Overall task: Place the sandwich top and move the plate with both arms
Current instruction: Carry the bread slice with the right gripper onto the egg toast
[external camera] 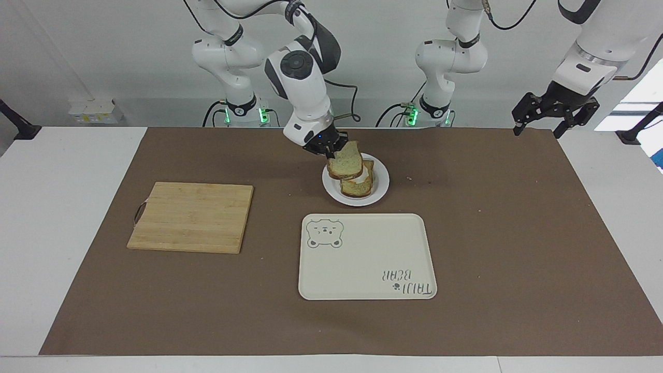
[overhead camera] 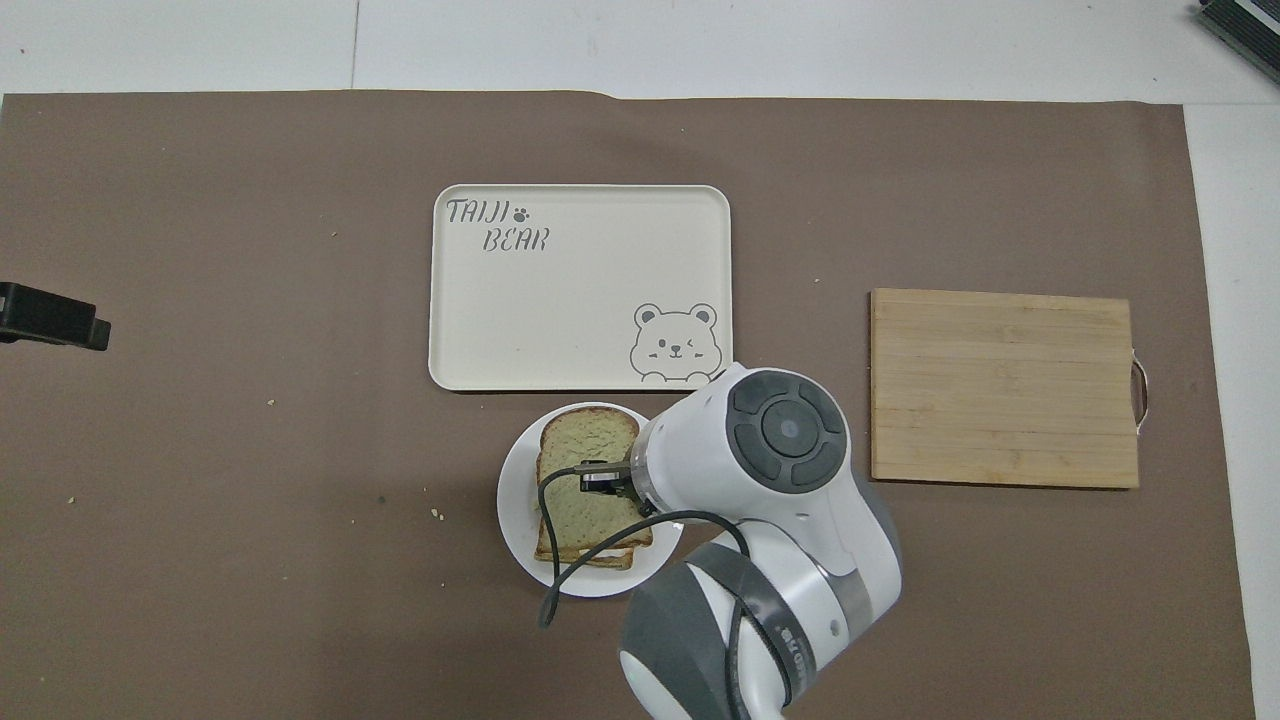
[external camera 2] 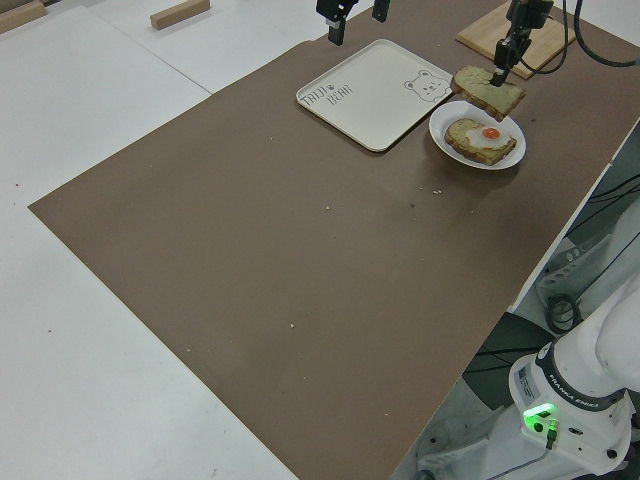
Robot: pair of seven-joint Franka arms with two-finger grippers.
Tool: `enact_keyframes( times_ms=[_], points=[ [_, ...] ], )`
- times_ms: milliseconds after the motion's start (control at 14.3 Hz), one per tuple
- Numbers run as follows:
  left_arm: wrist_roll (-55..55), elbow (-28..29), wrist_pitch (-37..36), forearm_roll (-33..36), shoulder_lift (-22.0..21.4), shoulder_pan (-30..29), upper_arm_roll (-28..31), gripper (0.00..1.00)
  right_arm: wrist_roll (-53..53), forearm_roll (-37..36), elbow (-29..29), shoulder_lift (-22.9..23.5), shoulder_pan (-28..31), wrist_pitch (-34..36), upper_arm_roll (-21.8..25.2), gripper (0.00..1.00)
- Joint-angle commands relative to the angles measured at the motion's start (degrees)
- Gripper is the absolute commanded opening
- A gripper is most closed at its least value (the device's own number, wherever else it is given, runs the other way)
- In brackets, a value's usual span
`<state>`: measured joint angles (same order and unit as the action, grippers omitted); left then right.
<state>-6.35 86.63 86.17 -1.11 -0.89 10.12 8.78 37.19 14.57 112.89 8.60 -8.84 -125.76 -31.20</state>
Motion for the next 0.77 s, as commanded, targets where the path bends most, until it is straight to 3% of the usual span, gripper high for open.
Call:
enact_keyframes(
  times_ms=[0,701],
  points=[
    [-0.59,-0.24,-0.74,0.58,-0.34,-0.01,0.1,1.0,2.8,1.51,0.74,0.98,-0.57,-1.42,0.0,0.0],
    [-0.59,-0.24,-0.74,0.58,-0.34,-0.01,0.1,1.0,-0.45,0.63,5.85,1.86,-1.88,-2.38,0.09,0.0]
  ],
)
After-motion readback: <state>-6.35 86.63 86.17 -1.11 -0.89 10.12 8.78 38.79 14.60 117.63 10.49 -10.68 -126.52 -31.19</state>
